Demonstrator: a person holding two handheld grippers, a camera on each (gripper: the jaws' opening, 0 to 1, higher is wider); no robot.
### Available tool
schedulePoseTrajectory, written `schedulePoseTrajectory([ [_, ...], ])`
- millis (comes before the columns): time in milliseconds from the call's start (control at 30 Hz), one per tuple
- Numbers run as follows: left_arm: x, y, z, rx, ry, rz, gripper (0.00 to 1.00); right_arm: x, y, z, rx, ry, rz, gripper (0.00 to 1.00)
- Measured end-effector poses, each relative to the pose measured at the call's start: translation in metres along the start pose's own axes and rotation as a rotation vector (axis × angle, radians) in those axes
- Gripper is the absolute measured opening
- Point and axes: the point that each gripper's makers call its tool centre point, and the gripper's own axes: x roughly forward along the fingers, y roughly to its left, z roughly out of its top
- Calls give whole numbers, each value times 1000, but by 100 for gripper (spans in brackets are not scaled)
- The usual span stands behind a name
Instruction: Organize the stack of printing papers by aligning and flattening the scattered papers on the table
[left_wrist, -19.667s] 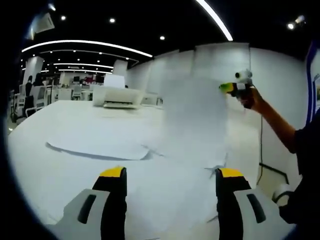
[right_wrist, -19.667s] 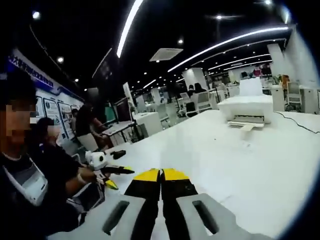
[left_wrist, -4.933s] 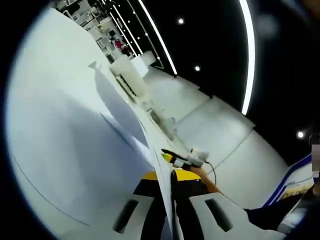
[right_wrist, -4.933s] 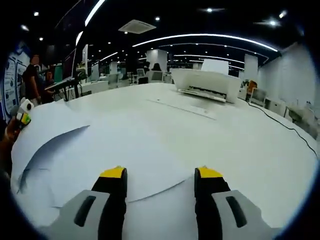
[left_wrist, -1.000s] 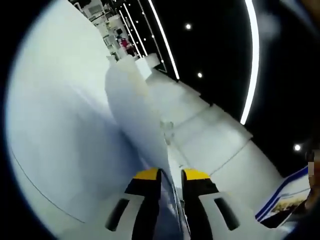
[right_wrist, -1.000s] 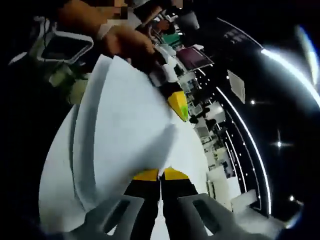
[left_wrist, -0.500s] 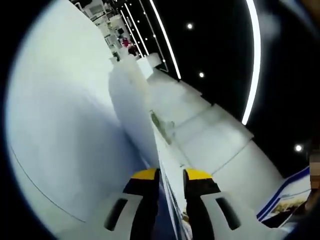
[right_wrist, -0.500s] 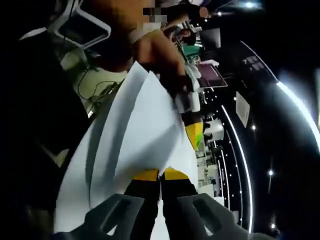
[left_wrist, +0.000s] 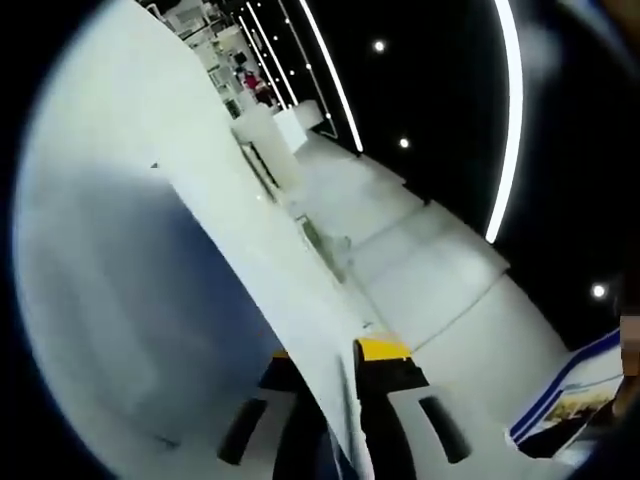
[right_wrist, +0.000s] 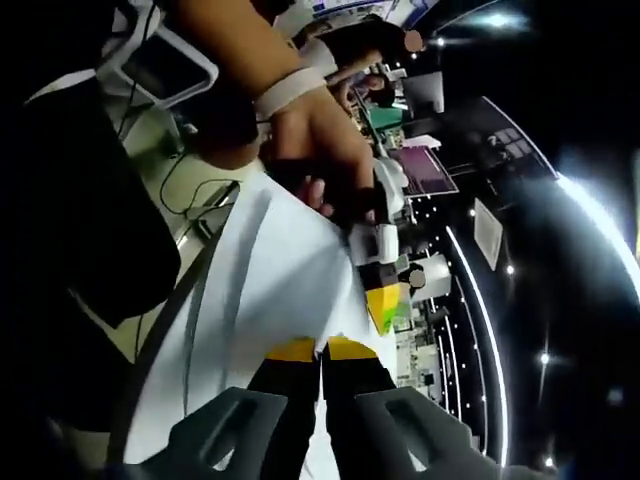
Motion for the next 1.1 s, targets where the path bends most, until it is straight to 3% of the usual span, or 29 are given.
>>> schedulePoseTrajectory([
  [167, 0, 0, -2, 11, 11, 4, 7, 1, 5, -1, -20, -1, 20, 0],
  [233, 0, 1, -3, 10, 12, 6, 7, 1, 11, -1, -1, -9, 46, 6],
  [400, 0, 2, -3, 10, 18, 9, 7, -16, 13, -2, 208, -63, 88, 19],
  [533, 0, 1, -3, 7, 16, 6, 7, -35, 11, -14, 375, -75, 123, 41],
  [667, 0, 1, -4, 10, 17, 6, 7, -51, 3, -52, 516, -31, 101, 40],
  [900, -1, 1, -5, 9, 18, 6, 7, -70, -27, -140, 809, 52, -58, 40],
  [967, -1, 1, -5, 10, 19, 5, 7, -80, -35, -178, 884, 100, -115, 40],
  [1100, -2, 0, -5, 8, 16, 2, 7, -107, -41, -233, 1114, 151, -227, 39],
])
